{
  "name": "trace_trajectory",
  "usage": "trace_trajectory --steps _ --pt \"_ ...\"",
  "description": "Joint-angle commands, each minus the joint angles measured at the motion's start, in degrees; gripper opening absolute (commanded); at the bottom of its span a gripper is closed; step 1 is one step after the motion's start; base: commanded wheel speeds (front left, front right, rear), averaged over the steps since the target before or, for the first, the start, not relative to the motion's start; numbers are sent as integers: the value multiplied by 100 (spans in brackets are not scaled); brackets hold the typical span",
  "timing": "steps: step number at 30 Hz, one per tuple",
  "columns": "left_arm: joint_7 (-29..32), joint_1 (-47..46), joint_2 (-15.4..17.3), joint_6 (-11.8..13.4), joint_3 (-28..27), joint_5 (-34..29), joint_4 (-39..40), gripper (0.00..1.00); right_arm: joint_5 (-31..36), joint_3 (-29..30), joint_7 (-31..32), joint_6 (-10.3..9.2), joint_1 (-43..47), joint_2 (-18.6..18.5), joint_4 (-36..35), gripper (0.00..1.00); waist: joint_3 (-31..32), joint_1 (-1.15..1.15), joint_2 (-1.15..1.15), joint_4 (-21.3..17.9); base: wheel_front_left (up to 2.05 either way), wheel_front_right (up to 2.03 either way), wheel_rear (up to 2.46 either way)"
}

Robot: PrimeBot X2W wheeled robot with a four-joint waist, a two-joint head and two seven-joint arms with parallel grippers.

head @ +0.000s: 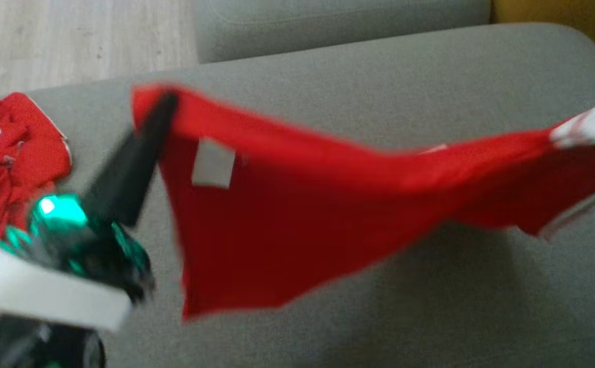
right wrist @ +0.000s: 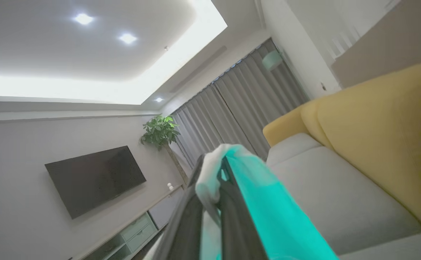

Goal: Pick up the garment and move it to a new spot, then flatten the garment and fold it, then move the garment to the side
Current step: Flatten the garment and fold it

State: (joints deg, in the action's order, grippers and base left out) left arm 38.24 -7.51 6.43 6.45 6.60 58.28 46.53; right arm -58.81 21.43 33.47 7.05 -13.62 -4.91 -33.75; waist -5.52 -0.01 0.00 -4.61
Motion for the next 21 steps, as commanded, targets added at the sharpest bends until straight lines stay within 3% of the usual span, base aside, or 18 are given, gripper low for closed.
trace_trajectory --steps 1,5,8,11,15,21 --pt "126 -559 33 156 -310 51 188 0 80 7 229 44 -585 -26 -186 0 -122 1 0 -65 0 0 0" --pt "521 -1907 82 668 -416 111 -400 0 719 205 996 44 -1880 93 328 0 -496 1 0 -93 0 0 0" --pt "618 -3018 231 806 -427 -143 -1402 0 1402 148 1310 44 -2960 157 1041 0 -878 1 0 -64 0 0 0" --pt "466 -4112 356 702 -281 -575 -2642 0 2105 63 1210 44 -3976 192 1927 0 -1323 1 0 -13 0 0 0" --pt "-249 -5415 236 530 -170 -1114 -4459 0 2693 -163 376 44 -5055 200 3310 0 -1677 1 0 35 0 0 0" --pt "-1824 -6789 126 11 -227 -1616 -6579 0 2684 -583 -1095 44 -6177 201 5027 0 -1777 1 0 -38 0 0 0"
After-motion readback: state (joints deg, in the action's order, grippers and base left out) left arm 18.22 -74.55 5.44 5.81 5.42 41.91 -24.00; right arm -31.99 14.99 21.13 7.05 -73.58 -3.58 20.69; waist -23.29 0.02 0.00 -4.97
